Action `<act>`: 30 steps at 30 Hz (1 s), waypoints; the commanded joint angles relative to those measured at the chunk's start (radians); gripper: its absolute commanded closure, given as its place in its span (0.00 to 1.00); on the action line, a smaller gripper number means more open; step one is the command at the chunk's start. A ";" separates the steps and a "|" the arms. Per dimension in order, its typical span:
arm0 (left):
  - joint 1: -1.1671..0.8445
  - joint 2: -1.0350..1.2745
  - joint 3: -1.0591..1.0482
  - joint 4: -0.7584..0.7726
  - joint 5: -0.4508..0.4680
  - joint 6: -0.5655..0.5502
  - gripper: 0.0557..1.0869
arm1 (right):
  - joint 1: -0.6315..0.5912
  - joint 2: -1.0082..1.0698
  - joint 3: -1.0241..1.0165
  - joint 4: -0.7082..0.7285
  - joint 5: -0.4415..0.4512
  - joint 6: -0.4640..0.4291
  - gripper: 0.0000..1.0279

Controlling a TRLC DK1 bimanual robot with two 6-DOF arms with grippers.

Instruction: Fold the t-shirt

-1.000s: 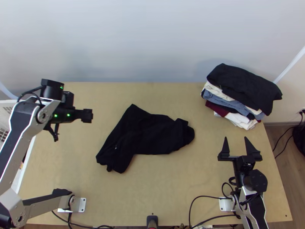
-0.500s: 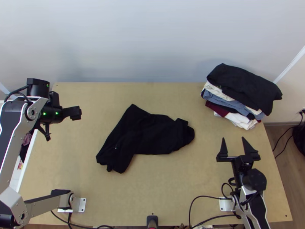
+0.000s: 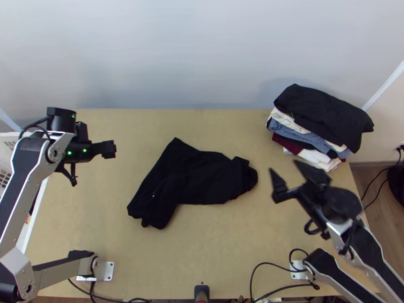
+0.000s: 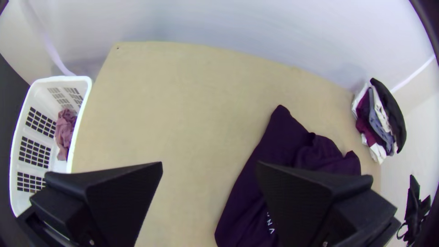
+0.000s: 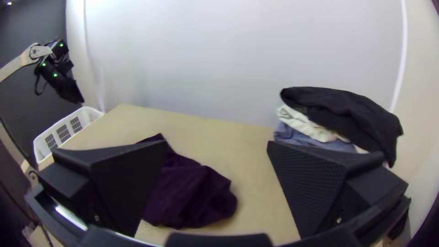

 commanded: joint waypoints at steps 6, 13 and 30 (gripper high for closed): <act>-0.014 -0.017 -0.078 0.087 0.009 -0.031 0.04 | 0.234 0.303 0.111 -0.093 0.004 0.336 0.04; -0.003 -0.016 -0.129 0.126 0.007 -0.045 0.04 | 0.311 0.590 0.162 -0.102 -0.164 0.641 0.04; 0.031 -0.036 -0.166 0.144 0.007 -0.065 0.04 | 0.439 1.018 0.493 -0.087 -0.493 0.969 0.10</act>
